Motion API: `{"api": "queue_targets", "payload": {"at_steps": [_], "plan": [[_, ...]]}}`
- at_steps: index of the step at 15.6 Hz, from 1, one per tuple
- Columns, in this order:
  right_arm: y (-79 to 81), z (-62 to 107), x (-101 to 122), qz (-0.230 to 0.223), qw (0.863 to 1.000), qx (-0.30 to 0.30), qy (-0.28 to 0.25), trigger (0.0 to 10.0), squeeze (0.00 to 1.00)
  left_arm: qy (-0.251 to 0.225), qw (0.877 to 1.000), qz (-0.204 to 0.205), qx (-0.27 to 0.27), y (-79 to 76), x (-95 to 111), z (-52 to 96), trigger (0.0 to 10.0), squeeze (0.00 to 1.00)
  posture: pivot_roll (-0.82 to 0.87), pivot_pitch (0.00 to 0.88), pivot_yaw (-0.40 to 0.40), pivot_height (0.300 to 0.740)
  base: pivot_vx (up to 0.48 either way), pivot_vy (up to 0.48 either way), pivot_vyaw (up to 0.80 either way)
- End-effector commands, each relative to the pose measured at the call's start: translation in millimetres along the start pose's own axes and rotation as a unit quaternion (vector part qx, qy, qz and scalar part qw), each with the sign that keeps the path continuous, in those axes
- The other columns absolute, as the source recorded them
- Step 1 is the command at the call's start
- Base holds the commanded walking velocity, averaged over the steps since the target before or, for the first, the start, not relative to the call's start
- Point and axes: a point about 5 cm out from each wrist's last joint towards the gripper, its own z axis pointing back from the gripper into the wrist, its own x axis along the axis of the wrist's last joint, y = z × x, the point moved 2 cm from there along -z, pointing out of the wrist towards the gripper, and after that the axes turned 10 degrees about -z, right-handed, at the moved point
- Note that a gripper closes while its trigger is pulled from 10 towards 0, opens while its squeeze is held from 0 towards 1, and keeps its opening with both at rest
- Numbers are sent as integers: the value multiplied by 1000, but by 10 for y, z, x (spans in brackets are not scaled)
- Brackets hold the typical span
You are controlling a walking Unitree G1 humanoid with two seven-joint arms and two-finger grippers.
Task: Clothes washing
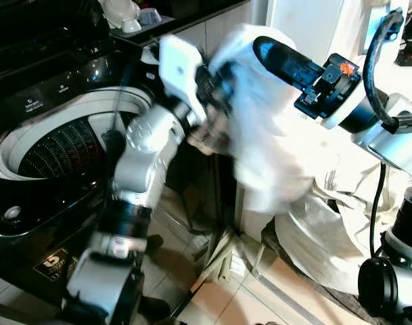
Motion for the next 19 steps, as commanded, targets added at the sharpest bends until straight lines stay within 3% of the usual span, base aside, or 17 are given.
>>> {"api": "queue_targets", "payload": {"at_steps": [1, 3, 4, 5, 7, 8, 9, 11, 12, 13, 14, 15, 16, 17, 18, 19], "plan": [[122, 2, 17, 12, 1000, 27, -2, 10000, 1000, 21, 998, -17, 54, 243, -60, 52, 0, 0, -119, 0, 85, 740, 0, 0, 0], [147, 18, 23, 23, 999, 29, -1, 10000, 1000, 23, 992, -74, 101, 488, 2, 21, 0, 0, -119, 0, 82, 740, 0, 0, 0], [142, 23, 10, 41, 999, 19, 7, 10000, 1000, 28, 979, -130, 153, 747, 73, -16, 0, 0, -119, 0, 83, 740, 0, 0, 0], [139, 24, 4, 46, 999, 15, 10, 10000, 0, 29, 975, -145, 167, 820, 100, -23, 0, 0, -120, 0, 83, 740, 0, 0, 0], [100, 9, -161, 94, 993, -16, 64, 10000, 0, 27, 921, -272, 278, 1356, 432, -49, 0, 0, -119, 0, 82, 740, 0, 0, 0], [92, -16, -186, 96, 993, -23, 63, 10000, 0, 12, 899, -304, 315, 1500, 600, -57, 0, 0, -117, 0, 81, 740, 0, 0, 0], [84, -38, -195, 99, 993, -29, 61, 10000, 0, 4, 886, -325, 332, 1562, 679, -62, 0, 0, -117, 0, 81, 740, 0, 0, 0], [45, -76, -273, 109, 990, -48, 69, 10000, 0, 44, 876, -342, 337, 1643, 623, -100, 0, 0, -125, 0, 87, 740, 0, 0, 0], [-2, -80, -403, 117, 987, -66, 92, 10000, 0, 130, 873, -350, 313, 1641, 325, -84, 0, 0, -131, 0, 91, 740, 0, 0, 0], [-18, -78, -442, 119, 985, -72, 100, 10000, 0, 169, 873, -346, 300, 1631, 193, -59, 0, 0, -131, 0, 91, 740, 0, 0, 0], [-59, -69, -538, 126, 980, -92, 121, 10000, 0, 258, 870, -304, 289, 1602, -157, 75, 10000, 0, -129, 0, 86, 740, 0, 0, 0], [-86, -70, -612, 132, 977, -107, 132, 10000, 0, 323, 864, -260, 286, 1546, -449, 233, 10000, 0, -132, 0, 87, 740, 0, 0, 0], [-86, -79, -661, 127, 976, -111, 134, 10000, 0, 368, 848, -251, 287, 1519, -639, 388, 10000, 0, -133, 0, 88, 740, 0, 0, 0], [-74, -84, -695, 126, 977, -112, 134, 10000, 0, 396, 837, -220, 308, 1520, -766, 531, 10000, 0, -138, 0, 89, 740, 0, 0, 0], [-70, -85, -705, 126, 977, -112, 133, 10000, 0, 407, 831, -223, 307, 1523, -796, 570, 10000, 0, -140, 0, 90, 740, 0, 0, 0], [-65, -83, -713, 126, 977, -112, 133, 10000, 0, 418, 828, -199, 316, 1520, -843, 623, 10000, 0, -140, 0, 90, 740, 0, 0, 0]]}}
